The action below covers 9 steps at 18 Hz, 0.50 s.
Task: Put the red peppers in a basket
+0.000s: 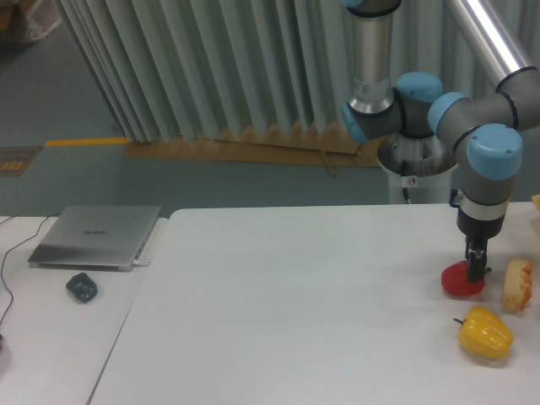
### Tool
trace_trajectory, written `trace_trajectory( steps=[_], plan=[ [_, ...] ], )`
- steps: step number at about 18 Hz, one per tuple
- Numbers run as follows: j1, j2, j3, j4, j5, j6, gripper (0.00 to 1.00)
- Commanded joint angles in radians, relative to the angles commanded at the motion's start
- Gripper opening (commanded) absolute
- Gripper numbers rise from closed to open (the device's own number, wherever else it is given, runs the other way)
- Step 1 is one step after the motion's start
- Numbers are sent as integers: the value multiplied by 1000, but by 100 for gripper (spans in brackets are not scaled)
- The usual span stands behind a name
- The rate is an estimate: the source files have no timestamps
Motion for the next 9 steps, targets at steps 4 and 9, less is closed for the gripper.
trace_trajectory(
  steps=[4,9],
  plan=[
    [8,-9,3,2,3,3,100],
    [8,-20,3,2,31,3,100]
  ],
)
